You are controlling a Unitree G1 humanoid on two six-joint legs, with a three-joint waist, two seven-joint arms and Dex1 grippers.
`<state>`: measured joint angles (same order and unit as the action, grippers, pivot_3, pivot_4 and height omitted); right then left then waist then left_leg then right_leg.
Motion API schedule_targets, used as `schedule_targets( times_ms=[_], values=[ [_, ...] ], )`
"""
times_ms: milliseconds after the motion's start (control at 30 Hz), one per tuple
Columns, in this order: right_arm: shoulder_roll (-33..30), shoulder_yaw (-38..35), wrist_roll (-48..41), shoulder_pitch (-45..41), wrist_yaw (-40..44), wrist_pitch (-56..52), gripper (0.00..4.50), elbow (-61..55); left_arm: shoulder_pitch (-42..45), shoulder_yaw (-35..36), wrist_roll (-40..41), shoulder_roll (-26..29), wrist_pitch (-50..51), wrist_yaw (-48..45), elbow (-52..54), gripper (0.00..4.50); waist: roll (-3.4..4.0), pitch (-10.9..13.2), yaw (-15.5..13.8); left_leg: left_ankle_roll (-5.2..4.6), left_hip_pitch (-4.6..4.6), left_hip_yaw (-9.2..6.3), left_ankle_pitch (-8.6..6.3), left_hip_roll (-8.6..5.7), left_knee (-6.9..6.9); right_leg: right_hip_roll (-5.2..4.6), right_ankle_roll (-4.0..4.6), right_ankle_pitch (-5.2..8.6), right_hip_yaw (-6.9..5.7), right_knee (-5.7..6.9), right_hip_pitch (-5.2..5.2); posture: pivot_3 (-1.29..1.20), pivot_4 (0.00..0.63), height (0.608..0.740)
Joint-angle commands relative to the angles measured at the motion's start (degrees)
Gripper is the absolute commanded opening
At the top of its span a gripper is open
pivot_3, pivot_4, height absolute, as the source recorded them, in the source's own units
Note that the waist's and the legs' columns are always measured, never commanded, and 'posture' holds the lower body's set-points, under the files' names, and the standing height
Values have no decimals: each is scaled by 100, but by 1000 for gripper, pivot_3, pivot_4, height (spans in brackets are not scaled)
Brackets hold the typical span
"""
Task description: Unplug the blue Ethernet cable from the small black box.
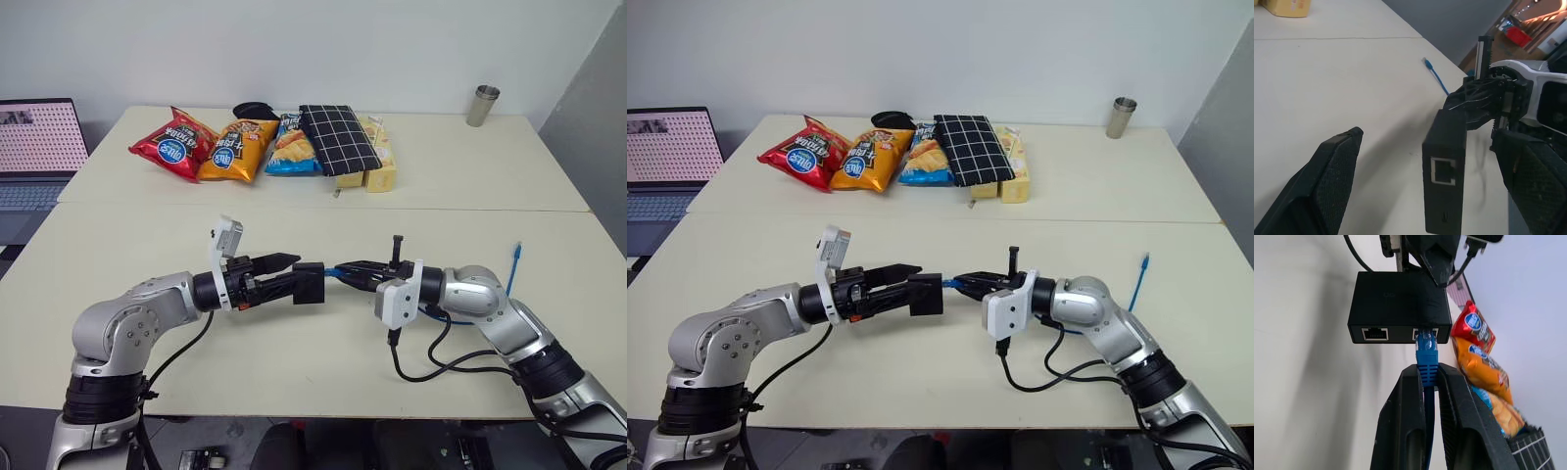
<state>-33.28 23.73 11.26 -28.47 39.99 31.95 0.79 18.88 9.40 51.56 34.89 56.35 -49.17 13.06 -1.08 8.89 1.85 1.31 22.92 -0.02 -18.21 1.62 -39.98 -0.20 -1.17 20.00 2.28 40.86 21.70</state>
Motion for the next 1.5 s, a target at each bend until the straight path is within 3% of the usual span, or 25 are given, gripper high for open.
schedule_targets(
  times_ms=[33,500,567,633,700,967,1200,1500],
  values=[
    [-10,-173,67,-173,-53,432,113,115,18,191,246,113,47,-115,129,3616,0,0,-1,0,0,0,0,0,0,0,0,0,0,0,0,0,150,740],
    [41,-276,41,-215,-86,669,110,143,-157,-58,215,470,5,-608,188,766,0,0,-4,1,-1,0,0,0,0,-1,0,0,0,0,0,0,150,740],
    [45,-294,21,-213,-88,657,110,131,-93,35,279,423,37,-576,-2,766,0,0,-4,1,-1,0,0,0,0,-1,0,0,-1,1,0,0,150,740],
    [49,-309,0,-208,-90,627,110,129,-94,-11,258,479,-2,-716,-2,1466,0,0,-4,0,-1,0,0,0,0,-1,0,0,0,0,0,0,150,740],
    [62,-319,-27,-211,-83,591,110,131,-116,-16,383,490,91,-788,81,1634,0,0,-3,1,-1,0,0,0,0,-1,0,0,-1,0,0,0,150,740],
    [113,-357,-37,-236,-24,530,110,140,-293,-157,302,615,94,-944,225,3284,1,0,-1,1,-2,0,0,0,0,-1,0,0,0,1,0,0,150,740],
    [129,-365,-30,-202,-19,534,110,51,-201,-175,352,338,49,-811,60,3300,1,0,-6,0,-1,0,0,0,-1,-1,0,0,-1,1,-1,0,150,740],
    [168,-322,-2,-145,-14,490,109,-96,-55,-281,281,159,-39,-881,-97,1607,0,0,-3,1,-1,0,0,0,-1,-1,0,0,0,0,-1,0,150,740]
  ],
)
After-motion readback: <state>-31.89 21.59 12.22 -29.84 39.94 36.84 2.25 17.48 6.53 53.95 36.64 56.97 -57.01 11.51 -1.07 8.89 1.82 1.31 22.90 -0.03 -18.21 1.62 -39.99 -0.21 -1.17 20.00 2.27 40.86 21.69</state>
